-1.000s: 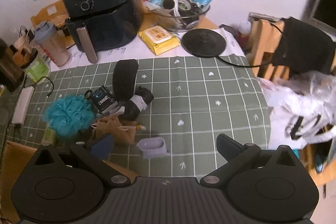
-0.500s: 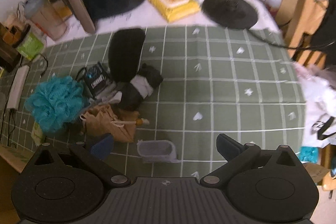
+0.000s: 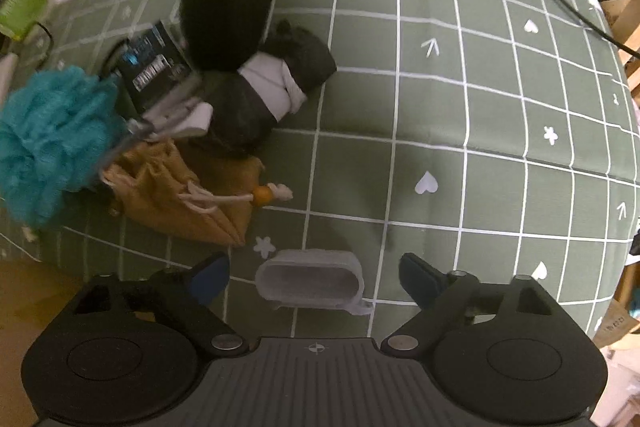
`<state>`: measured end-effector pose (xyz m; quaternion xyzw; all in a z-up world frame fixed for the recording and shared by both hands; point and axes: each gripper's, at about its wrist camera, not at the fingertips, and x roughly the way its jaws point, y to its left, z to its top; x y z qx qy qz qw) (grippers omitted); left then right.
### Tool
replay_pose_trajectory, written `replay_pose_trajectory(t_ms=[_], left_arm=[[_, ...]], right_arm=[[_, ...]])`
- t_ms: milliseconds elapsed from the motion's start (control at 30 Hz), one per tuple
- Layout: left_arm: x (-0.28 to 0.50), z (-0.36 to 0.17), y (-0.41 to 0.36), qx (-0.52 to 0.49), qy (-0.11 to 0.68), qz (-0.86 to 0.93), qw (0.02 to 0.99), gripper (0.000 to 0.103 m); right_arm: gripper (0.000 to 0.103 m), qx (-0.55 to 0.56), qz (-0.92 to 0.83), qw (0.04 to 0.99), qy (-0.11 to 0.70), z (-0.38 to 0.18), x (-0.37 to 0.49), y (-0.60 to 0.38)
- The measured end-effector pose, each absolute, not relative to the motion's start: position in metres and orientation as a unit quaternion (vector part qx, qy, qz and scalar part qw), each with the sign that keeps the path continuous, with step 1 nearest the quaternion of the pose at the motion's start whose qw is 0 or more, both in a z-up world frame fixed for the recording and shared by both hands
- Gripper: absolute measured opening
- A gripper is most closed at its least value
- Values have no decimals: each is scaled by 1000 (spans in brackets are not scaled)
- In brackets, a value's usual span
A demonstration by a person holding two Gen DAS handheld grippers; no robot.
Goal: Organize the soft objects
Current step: 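Move the right tool to the clear plastic case and close on it, then grasp the white-green wet-wipe packet with the left tool while the right tool holds the case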
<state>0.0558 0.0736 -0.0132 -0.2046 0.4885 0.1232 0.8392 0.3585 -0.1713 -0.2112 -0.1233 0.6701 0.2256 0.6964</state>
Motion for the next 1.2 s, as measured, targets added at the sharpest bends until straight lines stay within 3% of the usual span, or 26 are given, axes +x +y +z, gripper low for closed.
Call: replay_pose_trajectory(t_ms=[67,200,333,967,1200], left_arm=[[56,-14,75,-208,489,125,838,103],[57,-16,78,-211,492,129,835,103],[58,-18,82,-216,494,129,832,103],[73,-3,117,-231,449,123,854,103],[97,-21,143,-228,466,114,848,103]], right_arm=[[78,-135,215,691,677,-218,359,-169],[72,-154,196,687,683,-227,358,-164],[56,-163,198,686,680,-225,353,-157],[55,-126,210,740,627,-176,339,-187],[55,-118,226,764,592,-143,326,-193]])
